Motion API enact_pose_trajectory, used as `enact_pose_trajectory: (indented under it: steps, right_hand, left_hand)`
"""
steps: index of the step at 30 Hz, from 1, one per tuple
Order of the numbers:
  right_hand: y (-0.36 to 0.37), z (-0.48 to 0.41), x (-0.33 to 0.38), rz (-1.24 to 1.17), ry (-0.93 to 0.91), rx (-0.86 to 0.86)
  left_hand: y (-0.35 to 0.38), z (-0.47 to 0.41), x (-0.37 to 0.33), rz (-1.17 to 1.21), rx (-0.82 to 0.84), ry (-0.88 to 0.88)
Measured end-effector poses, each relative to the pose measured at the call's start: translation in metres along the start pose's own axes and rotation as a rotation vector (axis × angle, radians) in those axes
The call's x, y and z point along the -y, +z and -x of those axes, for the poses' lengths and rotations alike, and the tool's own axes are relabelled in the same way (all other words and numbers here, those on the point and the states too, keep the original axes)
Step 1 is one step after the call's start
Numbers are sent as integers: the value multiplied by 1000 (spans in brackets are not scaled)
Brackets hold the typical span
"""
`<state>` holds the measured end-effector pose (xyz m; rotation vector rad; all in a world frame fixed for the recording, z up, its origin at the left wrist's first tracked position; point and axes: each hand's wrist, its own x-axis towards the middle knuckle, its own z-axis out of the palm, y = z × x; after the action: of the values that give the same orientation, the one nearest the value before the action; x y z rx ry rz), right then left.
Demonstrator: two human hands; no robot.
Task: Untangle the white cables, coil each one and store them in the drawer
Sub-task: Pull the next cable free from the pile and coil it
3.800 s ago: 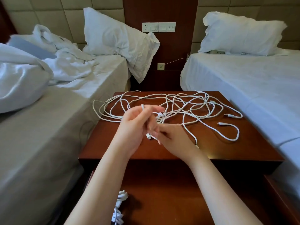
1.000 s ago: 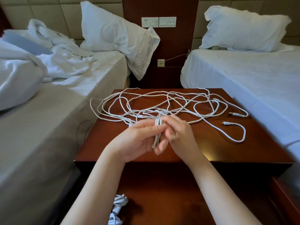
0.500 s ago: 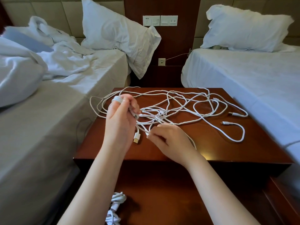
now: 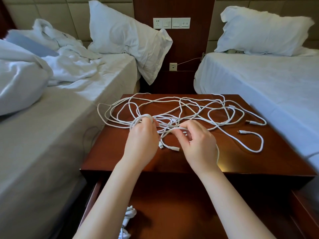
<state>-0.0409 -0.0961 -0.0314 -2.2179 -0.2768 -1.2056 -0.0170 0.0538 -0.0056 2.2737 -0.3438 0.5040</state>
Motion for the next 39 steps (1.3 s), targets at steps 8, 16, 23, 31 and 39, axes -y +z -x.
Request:
enact_pose_trajectory:
  steps: [8,16,23,31,39]
  right_hand:
    - [-15,-8,-11,29,-94,-70]
    - [-23,-20,-19,-123,-149,53]
    - [-16,-8,-15,-344,9,236]
    - [-6,-1,-7,-83,41,630]
    - [-21,-18,17,-13,99,820]
  left_hand:
    - [-1,6,-17,603,427,-177]
    - [-6,10,-18,945,960,-177]
    - [-8,5,-15,1403,1141,-91]
    - [-9,-1,-23,1644,583,-194]
    - [-5,-13,-14,1473,-155,-332]
